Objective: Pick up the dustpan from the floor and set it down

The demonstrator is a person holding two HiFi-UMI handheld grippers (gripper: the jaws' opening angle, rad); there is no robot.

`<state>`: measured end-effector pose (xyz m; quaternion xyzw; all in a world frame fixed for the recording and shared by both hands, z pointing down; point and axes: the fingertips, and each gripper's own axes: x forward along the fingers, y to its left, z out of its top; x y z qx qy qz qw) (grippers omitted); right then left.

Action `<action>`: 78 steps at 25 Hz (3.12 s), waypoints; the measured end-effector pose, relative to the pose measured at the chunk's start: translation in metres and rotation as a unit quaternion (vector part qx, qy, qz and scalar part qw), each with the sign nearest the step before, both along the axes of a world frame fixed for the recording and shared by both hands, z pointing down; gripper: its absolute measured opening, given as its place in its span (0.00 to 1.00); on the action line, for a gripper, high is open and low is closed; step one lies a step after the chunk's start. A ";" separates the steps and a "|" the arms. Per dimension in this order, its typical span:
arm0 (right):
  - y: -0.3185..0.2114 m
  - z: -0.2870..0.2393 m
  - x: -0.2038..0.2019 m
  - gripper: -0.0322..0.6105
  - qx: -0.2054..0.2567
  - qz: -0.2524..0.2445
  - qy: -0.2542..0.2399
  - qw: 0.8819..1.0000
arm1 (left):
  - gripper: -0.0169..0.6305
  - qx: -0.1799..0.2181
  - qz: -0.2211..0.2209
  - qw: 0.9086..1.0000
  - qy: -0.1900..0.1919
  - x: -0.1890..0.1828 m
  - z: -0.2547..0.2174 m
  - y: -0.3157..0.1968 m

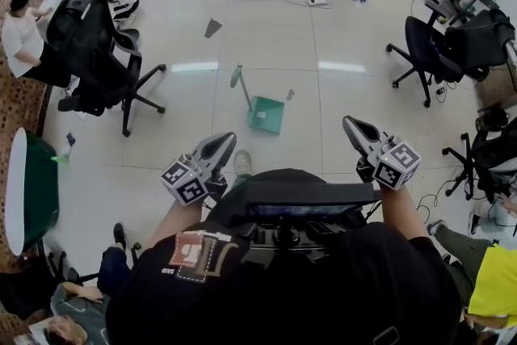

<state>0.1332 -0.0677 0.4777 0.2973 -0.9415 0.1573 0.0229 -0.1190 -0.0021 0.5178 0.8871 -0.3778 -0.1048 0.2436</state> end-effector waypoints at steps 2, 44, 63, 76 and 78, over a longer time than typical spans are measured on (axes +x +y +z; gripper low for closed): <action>-0.054 -0.010 -0.035 0.06 0.009 0.025 0.000 1.000 | 0.06 -0.009 0.008 1.000 0.006 -0.048 0.013 -0.059; -0.536 0.185 -0.052 0.07 -0.142 0.076 0.054 0.985 | 0.24 -0.438 0.016 0.833 -0.338 -0.166 0.513 -0.626; -0.515 0.082 -0.081 0.07 -0.082 0.042 -0.016 0.996 | 0.18 -0.340 -0.015 0.919 -0.198 -0.127 0.219 -0.568; -0.478 -0.025 -0.136 0.07 -0.014 -0.002 -0.047 0.999 | 0.17 -0.227 -0.098 0.962 -0.115 -0.175 0.054 -0.504; -0.476 -0.032 -0.137 0.07 -0.007 -0.004 -0.044 0.999 | 0.17 -0.219 -0.104 0.965 -0.099 -0.179 0.045 -0.502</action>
